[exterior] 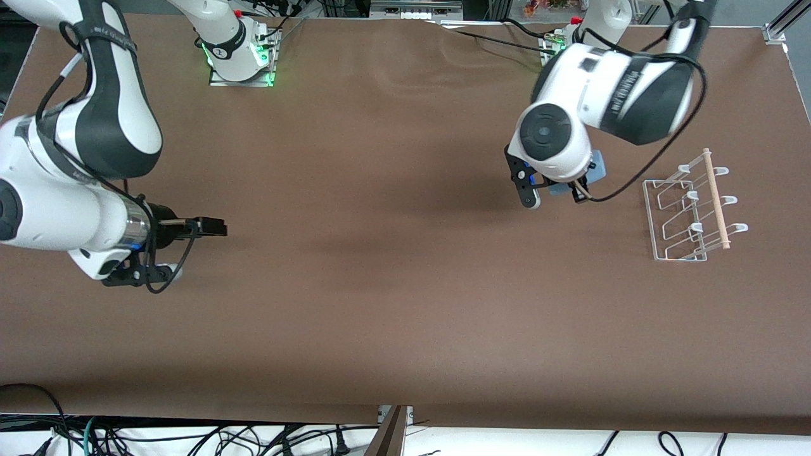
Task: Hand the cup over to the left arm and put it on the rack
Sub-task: 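Open the right gripper and withdraw it while the left gripper lifts, then move the cup with the left gripper over the wire rack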
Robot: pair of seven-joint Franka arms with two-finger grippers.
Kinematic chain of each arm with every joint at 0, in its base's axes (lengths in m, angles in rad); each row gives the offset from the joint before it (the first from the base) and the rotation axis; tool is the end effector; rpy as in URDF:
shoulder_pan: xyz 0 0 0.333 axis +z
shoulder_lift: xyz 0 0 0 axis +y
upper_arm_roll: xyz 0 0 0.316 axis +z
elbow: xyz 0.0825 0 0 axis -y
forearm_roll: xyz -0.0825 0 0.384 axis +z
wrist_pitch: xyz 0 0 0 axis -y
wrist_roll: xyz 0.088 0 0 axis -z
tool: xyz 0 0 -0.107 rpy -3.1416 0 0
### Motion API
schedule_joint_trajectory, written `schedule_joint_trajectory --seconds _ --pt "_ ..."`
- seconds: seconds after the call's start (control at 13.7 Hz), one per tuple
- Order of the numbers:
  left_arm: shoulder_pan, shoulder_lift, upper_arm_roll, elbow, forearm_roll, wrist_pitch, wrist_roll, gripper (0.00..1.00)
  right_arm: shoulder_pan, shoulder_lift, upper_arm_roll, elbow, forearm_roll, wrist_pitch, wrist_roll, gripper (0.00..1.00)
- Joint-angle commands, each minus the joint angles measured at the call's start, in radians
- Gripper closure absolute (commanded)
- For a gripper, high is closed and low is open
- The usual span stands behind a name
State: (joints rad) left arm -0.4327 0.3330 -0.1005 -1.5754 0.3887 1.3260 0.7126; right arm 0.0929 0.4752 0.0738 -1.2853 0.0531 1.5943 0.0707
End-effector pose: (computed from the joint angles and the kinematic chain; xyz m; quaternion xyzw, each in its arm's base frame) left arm 0.5339 -0.2527 0.4257 -0.7597 0.5590 0.2960 0.1508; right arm 0.6709 0.1084 0.4658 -0.9948 -0.0423 0.0869 0.0335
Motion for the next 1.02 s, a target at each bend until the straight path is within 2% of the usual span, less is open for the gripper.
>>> schedule_joint_trajectory --seconds 0.0,0.22,0.51,0.73,0.95 --pt "-0.026 0.058 0.010 -0.003 0.136 -0.135 -0.083 0.86 0.007 -0.098 -0.003 -0.074 -0.075 0.010 -0.008 0.00" --pt "-0.014 0.116 0.013 -0.050 0.324 -0.234 -0.139 0.85 -0.021 -0.167 -0.006 -0.077 -0.094 0.004 -0.011 0.00" --pt "0.067 0.113 0.013 -0.216 0.582 -0.197 -0.183 0.86 -0.071 -0.250 -0.006 -0.094 -0.107 0.001 -0.011 0.00" --pt "0.130 0.075 0.013 -0.332 0.659 -0.101 -0.196 0.87 -0.079 -0.319 -0.005 -0.160 -0.146 -0.003 -0.012 0.00" --pt "0.141 0.032 0.013 -0.495 0.722 -0.039 -0.329 0.87 -0.079 -0.339 0.007 -0.164 -0.150 -0.059 -0.014 0.00"
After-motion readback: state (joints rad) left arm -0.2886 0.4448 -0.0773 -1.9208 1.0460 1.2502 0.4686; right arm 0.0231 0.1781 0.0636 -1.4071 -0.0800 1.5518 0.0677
